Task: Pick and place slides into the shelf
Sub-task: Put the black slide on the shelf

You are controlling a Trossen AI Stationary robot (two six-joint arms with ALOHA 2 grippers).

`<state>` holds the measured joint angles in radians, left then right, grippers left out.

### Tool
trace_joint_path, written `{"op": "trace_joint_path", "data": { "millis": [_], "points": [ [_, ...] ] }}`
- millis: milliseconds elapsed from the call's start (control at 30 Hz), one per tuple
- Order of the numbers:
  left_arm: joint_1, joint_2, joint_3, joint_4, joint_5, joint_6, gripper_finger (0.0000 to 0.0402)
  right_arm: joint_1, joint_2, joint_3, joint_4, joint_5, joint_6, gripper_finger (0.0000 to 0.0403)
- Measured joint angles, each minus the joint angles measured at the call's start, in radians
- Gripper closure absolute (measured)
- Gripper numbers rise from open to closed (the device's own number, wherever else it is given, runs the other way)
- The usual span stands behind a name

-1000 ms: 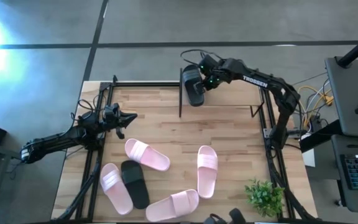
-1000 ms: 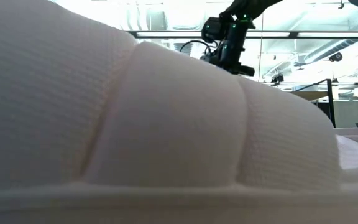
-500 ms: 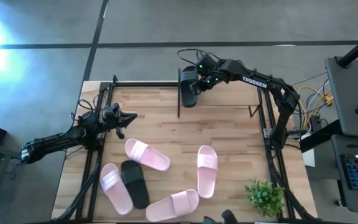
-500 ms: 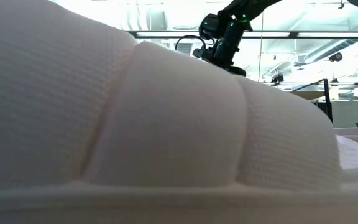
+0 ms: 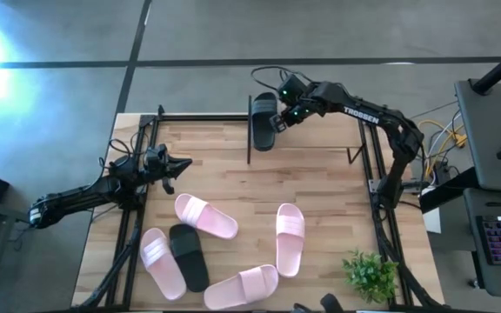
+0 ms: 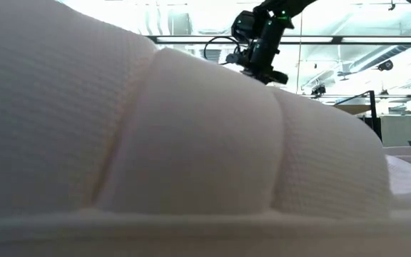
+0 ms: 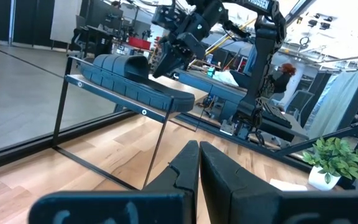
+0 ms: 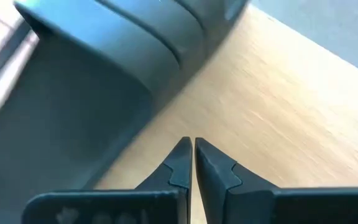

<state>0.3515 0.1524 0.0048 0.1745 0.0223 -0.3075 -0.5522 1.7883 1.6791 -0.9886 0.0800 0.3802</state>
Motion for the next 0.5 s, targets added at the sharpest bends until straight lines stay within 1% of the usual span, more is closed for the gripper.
{"op": "trace_joint_path", "data": {
  "millis": [167, 267, 333, 433, 500],
  "points": [
    [0.0, 0.0, 0.0, 0.0, 0.0, 0.0, 0.0402, 0.009, -0.036, 0.0, -0.053, 0.0, -0.045, 0.039],
    [0.0, 0.0, 0.0, 0.0, 0.0, 0.0, 0.0402, 0.034, -0.07, 0.0, -0.056, 0.01, -0.07, 0.039],
    [0.0, 0.0, 0.0, 0.0, 0.0, 0.0, 0.0402, 0.066, -0.1, 0.0, -0.051, 0.054, -0.099, 0.039],
    [0.0, 0.0, 0.0, 0.001, 0.0, 0.0, 0.0402, 0.129, -0.146, 0.0, -0.038, 0.156, -0.163, 0.039],
    [0.0, 0.0, 0.0, 0.0, 0.0, 0.0, 0.0402, 0.174, -0.175, 0.0, -0.023, 0.202, -0.213, 0.039]
  ]
}}
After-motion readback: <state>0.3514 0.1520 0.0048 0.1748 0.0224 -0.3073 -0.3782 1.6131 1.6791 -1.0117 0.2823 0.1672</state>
